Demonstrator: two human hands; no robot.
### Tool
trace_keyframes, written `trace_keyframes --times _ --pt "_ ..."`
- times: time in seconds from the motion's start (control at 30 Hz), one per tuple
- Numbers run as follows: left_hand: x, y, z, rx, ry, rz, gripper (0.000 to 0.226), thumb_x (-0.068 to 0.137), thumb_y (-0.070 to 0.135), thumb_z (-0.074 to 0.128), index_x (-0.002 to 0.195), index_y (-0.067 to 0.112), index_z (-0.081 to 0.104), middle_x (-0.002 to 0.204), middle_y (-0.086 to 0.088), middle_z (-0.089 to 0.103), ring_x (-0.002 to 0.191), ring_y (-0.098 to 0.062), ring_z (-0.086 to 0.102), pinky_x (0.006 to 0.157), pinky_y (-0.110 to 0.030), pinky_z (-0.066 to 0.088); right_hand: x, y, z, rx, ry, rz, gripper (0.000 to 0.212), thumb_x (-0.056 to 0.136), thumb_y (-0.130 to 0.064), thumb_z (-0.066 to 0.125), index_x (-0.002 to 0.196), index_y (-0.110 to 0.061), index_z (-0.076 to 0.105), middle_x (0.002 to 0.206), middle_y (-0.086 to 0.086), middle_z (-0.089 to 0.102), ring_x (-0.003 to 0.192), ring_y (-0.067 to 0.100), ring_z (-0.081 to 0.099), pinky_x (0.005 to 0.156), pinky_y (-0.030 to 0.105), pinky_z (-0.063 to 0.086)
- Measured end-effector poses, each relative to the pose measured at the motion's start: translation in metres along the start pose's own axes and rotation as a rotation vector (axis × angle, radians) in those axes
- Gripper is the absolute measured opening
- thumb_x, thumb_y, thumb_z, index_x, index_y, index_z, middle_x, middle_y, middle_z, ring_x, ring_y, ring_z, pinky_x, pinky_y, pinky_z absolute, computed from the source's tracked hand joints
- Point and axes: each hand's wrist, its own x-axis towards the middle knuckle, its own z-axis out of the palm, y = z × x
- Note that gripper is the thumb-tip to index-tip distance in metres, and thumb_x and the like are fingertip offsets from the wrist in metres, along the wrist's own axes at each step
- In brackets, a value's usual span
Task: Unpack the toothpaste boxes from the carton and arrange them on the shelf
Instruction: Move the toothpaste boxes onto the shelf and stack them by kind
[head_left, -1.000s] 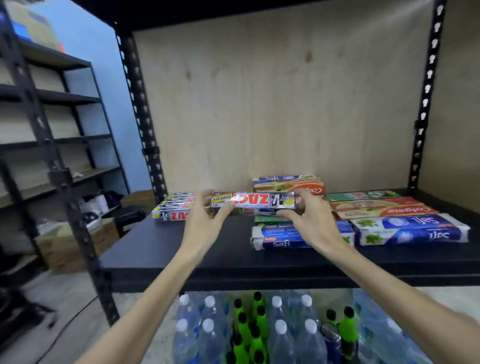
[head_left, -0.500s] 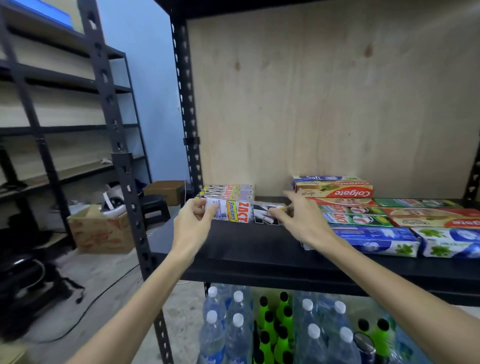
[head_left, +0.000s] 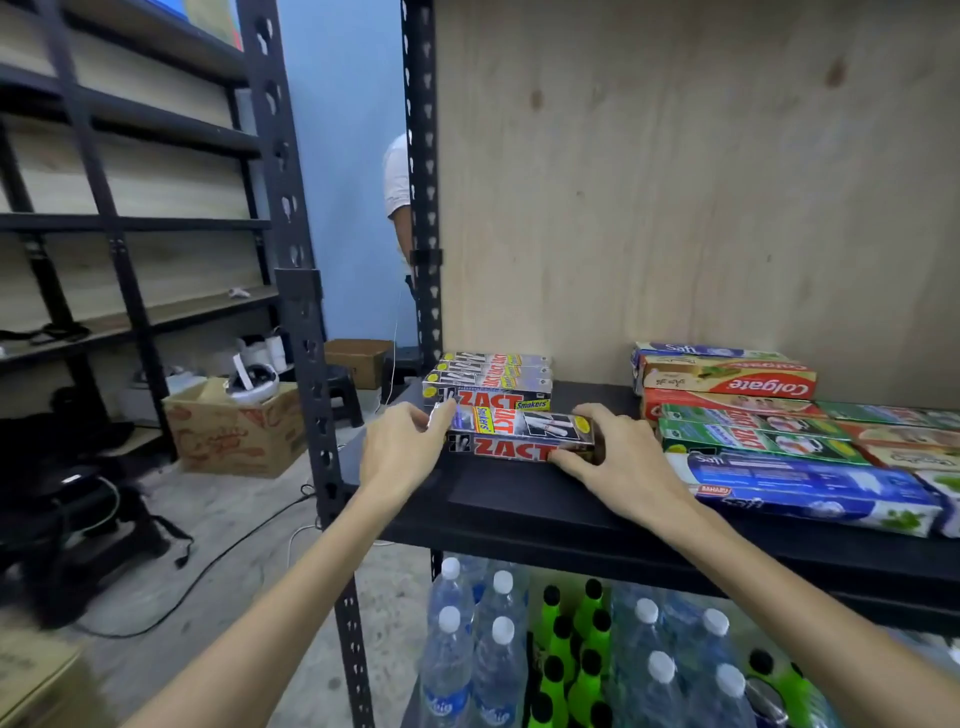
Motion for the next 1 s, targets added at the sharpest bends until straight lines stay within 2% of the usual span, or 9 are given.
trace_keyframes --times 0.1,0.23,0.33,0.47,0.57,0.67,0.8,0.9,1.0 --pt "-0.003 -0.009 0.006 0.006 0.043 0.033 0.055 0.094 0.066 0.05 0.106 0.013 0.062 0.104 -0.001 0.066 0.095 -0.018 0.063 0.084 -0.041 0.054 -0.008 -0.003 0.004 0.003 0.03 -0.005 0.056 0.089 -0.052 0.067 0.136 -0.025 0.052 0.121 0.005 0.053 0.118 0.023 0.04 0.096 0.036 0.039" --pt "-0.012 -0.012 0.005 0.023 0.032 0.106 0.058 0.09 0.061 0.059 0.125 0.017 0.045 0.119 0.003 0.037 0.107 -0.017 0.05 0.092 -0.035 0.048 -0.019 -0.008 0.007 0.072 0.029 -0.035 0.049 0.091 -0.048 0.064 0.129 -0.02 0.053 0.115 0.0 0.056 0.111 0.019 0.044 0.091 0.033 0.042" --pt "-0.026 -0.014 0.005 0.059 0.08 0.204 0.04 0.092 0.049 0.065 0.116 0.022 0.047 0.114 0.006 0.04 0.11 -0.016 0.05 0.092 -0.032 0.045 -0.028 -0.009 0.006 0.124 0.056 -0.029 0.046 0.09 -0.057 0.062 0.121 -0.024 0.057 0.107 -0.006 0.058 0.105 0.014 0.046 0.087 0.032 0.045" --pt "-0.05 -0.006 0.004 0.031 -0.025 0.277 0.045 0.084 0.08 0.049 0.095 0.037 0.057 0.093 0.019 0.062 0.095 -0.004 0.059 0.093 -0.042 0.049 -0.039 -0.017 -0.004 0.285 0.054 -0.053 0.042 0.093 -0.065 0.05 0.099 -0.028 0.069 0.095 -0.014 0.065 0.095 0.006 0.055 0.084 0.03 0.046" --pt "-0.074 0.005 0.004 -0.002 -0.074 0.267 0.061 0.076 0.091 0.045 0.1 0.036 0.056 0.098 0.021 0.062 0.102 -0.001 0.058 0.102 -0.04 0.044 -0.044 -0.024 -0.012 0.435 -0.037 -0.078 0.045 0.103 -0.047 0.042 0.094 -0.018 0.075 0.093 -0.006 0.072 0.092 0.006 0.061 0.089 0.033 0.047" --pt "-0.086 0.004 0.002 -0.018 -0.084 0.249 0.078 0.068 0.095 0.048 0.116 0.034 0.05 0.112 0.021 0.059 0.112 -0.005 0.055 0.101 -0.038 0.047 -0.045 -0.024 -0.015 0.485 -0.154 -0.126 0.033 0.099 -0.016 0.045 0.103 -0.027 0.076 0.099 -0.013 0.075 0.099 0.001 0.066 0.095 0.034 0.051" --pt "-0.092 0.004 -0.001 -0.015 -0.091 0.243 0.081 0.063 0.09 0.061 0.121 0.036 0.044 0.116 0.021 0.056 0.114 -0.004 0.053 0.097 -0.035 0.049 -0.043 -0.023 -0.018 0.502 -0.308 -0.229 0.054 0.088 0.007 0.041 0.112 -0.029 0.073 0.104 -0.014 0.075 0.105 0.005 0.067 0.095 0.031 0.053" --pt "-0.091 0.001 -0.004 -0.031 -0.073 0.277 0.066 0.066 0.077 0.069 0.114 0.037 0.045 0.109 0.022 0.056 0.107 -0.001 0.053 0.09 -0.034 0.051 -0.041 -0.019 -0.016 0.452 -0.321 -0.266 0.056 0.088 0.003 0.045 0.11 -0.041 0.072 0.111 -0.017 0.07 0.104 0.007 0.062 0.088 0.025 0.049" --pt "-0.087 -0.004 -0.016 -0.1 -0.151 0.291 0.051 0.073 0.058 0.077 0.113 0.041 0.051 0.109 0.02 0.054 0.106 0.001 0.056 0.082 -0.024 0.051 -0.039 -0.015 -0.01 0.44 -0.239 -0.245 0.04 0.095 -0.01 0.053 0.109 -0.045 0.068 0.11 -0.02 0.064 0.103 0.005 0.055 0.083 0.022 0.042"
